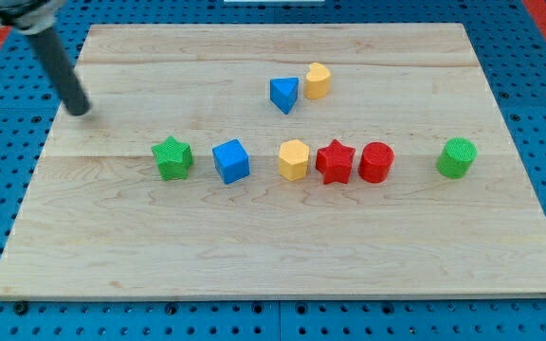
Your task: Separate the yellow heart and blue triangle on the board
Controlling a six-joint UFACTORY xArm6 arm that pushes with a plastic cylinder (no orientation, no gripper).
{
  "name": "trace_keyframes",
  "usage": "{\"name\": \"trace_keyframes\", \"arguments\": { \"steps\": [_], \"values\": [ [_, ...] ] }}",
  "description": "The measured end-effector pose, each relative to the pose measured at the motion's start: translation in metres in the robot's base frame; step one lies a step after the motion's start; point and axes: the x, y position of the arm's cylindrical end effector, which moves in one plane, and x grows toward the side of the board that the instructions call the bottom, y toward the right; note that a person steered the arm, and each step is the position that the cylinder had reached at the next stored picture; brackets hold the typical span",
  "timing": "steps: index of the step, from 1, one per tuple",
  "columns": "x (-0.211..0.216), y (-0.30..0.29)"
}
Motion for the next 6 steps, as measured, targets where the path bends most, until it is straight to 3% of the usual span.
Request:
{"name": "trace_keyframes", "arguments": {
  "steps": [2,3,4,6],
  "values": [
    [0.028,0.170],
    [0.017,0.275],
    [-0.015,0.322],
    [-0.031,0.204]
  ]
}}
